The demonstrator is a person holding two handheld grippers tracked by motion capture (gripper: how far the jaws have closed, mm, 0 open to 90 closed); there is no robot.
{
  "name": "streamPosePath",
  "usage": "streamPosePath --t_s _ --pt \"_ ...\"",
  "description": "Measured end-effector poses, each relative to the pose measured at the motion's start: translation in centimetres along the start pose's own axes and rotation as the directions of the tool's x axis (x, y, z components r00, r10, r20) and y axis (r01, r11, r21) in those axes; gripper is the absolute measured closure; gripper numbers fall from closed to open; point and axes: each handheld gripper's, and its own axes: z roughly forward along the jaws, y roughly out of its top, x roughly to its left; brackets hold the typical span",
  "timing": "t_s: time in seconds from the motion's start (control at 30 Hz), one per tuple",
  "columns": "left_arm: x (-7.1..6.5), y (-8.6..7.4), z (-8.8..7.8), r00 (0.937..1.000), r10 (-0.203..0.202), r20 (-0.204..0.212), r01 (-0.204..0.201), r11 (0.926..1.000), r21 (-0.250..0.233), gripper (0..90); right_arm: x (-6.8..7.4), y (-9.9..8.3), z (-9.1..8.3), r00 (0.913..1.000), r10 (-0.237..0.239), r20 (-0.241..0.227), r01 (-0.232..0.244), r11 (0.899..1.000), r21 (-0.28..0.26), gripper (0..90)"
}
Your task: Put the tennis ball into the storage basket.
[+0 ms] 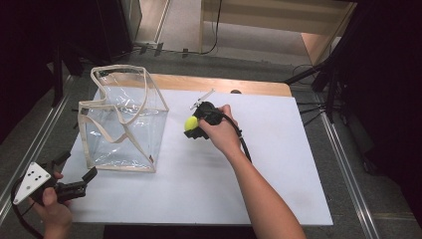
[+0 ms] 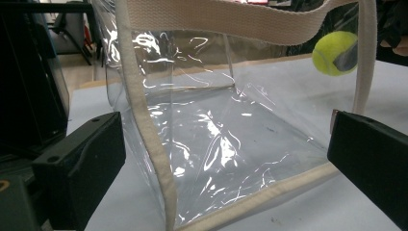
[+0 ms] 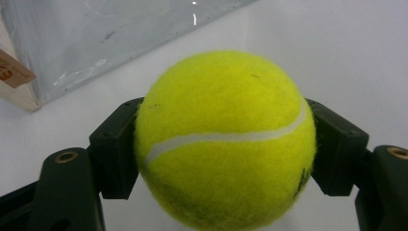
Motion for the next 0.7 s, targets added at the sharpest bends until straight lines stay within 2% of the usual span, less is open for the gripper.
streamPosePath --t_s 0.7 --pt "0.0 0.0 0.0 1.0 0.001 0.003 -0.001 1.0 -0.003 0.2 1.2 1.7 0.1 0.9988 -0.042 -0.027 0.041 0.999 -0.026 23.6"
